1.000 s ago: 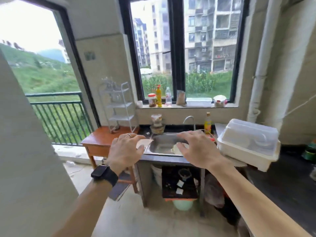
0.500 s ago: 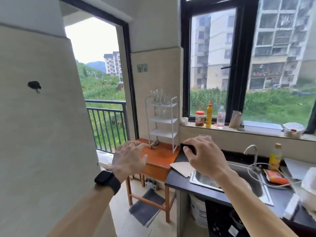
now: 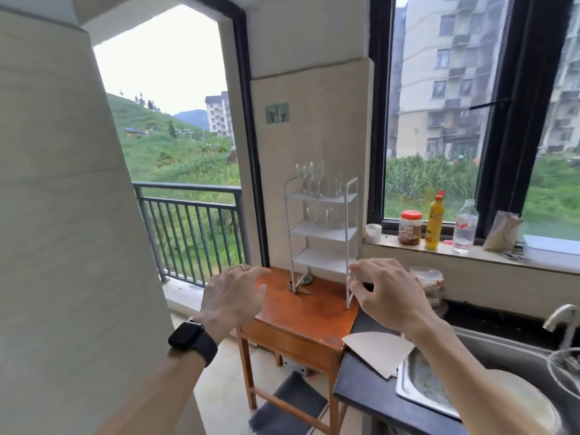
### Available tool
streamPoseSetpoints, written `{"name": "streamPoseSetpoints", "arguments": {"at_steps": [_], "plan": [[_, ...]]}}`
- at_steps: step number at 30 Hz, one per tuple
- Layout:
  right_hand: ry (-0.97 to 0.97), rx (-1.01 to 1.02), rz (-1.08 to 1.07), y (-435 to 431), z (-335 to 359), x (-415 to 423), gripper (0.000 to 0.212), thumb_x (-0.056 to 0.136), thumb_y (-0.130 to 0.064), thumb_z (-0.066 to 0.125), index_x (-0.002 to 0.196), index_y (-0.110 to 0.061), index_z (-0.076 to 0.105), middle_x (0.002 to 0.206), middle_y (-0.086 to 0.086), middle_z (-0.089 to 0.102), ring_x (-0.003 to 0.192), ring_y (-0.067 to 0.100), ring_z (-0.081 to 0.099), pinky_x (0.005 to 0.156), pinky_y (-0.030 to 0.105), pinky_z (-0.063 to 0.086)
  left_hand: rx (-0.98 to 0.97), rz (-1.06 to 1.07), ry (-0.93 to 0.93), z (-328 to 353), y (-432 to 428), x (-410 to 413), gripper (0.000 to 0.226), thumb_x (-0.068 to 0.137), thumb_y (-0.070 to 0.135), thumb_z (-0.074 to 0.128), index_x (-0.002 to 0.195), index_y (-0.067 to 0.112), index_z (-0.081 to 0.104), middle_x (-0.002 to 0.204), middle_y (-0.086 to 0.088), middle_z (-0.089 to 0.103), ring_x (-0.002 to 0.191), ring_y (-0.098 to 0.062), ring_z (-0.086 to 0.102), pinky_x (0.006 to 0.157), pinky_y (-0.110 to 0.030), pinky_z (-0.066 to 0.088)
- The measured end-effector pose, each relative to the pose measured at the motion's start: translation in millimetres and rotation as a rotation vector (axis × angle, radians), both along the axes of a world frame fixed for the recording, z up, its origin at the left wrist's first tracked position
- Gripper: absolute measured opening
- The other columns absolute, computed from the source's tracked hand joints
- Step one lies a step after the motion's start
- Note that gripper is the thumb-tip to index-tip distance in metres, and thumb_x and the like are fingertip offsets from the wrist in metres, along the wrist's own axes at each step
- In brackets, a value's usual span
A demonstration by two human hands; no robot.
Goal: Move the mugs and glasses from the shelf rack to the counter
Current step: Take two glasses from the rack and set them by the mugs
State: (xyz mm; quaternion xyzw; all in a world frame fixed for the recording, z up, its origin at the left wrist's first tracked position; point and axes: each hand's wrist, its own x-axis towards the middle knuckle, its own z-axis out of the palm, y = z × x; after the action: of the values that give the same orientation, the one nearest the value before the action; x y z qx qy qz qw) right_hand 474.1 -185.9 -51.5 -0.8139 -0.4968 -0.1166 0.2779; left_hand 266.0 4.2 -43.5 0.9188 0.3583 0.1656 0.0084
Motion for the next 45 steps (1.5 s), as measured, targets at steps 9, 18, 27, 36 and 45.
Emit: {"name": "streamPoseSetpoints", "arguments": {"at_steps": [9, 18, 27, 36, 45], "plan": [[0.108, -0.009, 0.011, 137.7, -29.8, 90.3, 0.036, 0.097, -0.045, 0.052, 0.129, -0.033, 0.061, 0.109, -0.012, 0.070, 0.130, 0.013, 0.048, 0.100, 0.037, 0.048, -0.094, 0.006, 0.017, -33.3, 138.1, 96.5, 0.044, 0.098, 0.047, 0.040, 0.142, 0.045, 0.045, 0.131, 0.005, 0.063, 0.117, -0.021, 0.059, 0.087, -0.040, 0.055], [0.100, -0.159, -0.157, 282.7, -72.6, 151.9, 0.042, 0.099, -0.042, 0.049, 0.139, -0.031, 0.054, 0.135, -0.006, 0.064, 0.136, 0.018, 0.044, 0.101, 0.040, 0.047, -0.114, -0.201, 0.084, -73.2, 293.8, 223.9, 0.043, 0.094, 0.040, 0.042, 0.136, 0.044, 0.054, 0.132, 0.002, 0.064, 0.119, -0.025, 0.058, 0.091, -0.041, 0.052], [0.408, -0.091, -0.316, 390.2, -85.7, 213.8, 0.045, 0.099, -0.040, 0.052, 0.143, -0.031, 0.049, 0.137, -0.007, 0.061, 0.129, 0.019, 0.052, 0.102, 0.035, 0.045, -0.477, -0.407, -0.013, -97.1, 409.7, 357.2, 0.053, 0.092, 0.035, 0.050, 0.144, 0.036, 0.044, 0.138, -0.010, 0.056, 0.124, -0.029, 0.055, 0.101, -0.041, 0.048], [0.974, 0.421, -0.337, 482.3, -106.8, 296.5, 0.041, 0.098, -0.030, 0.058, 0.138, -0.032, 0.048, 0.129, -0.011, 0.057, 0.091, 0.014, 0.074, 0.094, 0.046, 0.057, -1.259, -0.236, -0.300, -119.3, 466.2, 465.3, 0.090, 0.094, 0.023, 0.066, 0.159, 0.027, 0.004, 0.129, -0.017, 0.058, 0.111, -0.029, 0.061, 0.099, -0.043, 0.051], [1.170, 0.672, -0.286, 510.5, -113.4, 354.8, 0.028, 0.097, -0.018, 0.066, 0.122, -0.026, 0.055, 0.122, 0.001, 0.064, 0.092, 0.023, 0.075, 0.087, 0.033, 0.060, -1.354, -0.204, -0.437, -116.5, 485.5, 514.5, 0.068, 0.098, 0.015, 0.059, 0.152, 0.035, 0.022, 0.113, -0.011, 0.068, 0.101, -0.031, 0.072, 0.095, -0.049, 0.057]]}}
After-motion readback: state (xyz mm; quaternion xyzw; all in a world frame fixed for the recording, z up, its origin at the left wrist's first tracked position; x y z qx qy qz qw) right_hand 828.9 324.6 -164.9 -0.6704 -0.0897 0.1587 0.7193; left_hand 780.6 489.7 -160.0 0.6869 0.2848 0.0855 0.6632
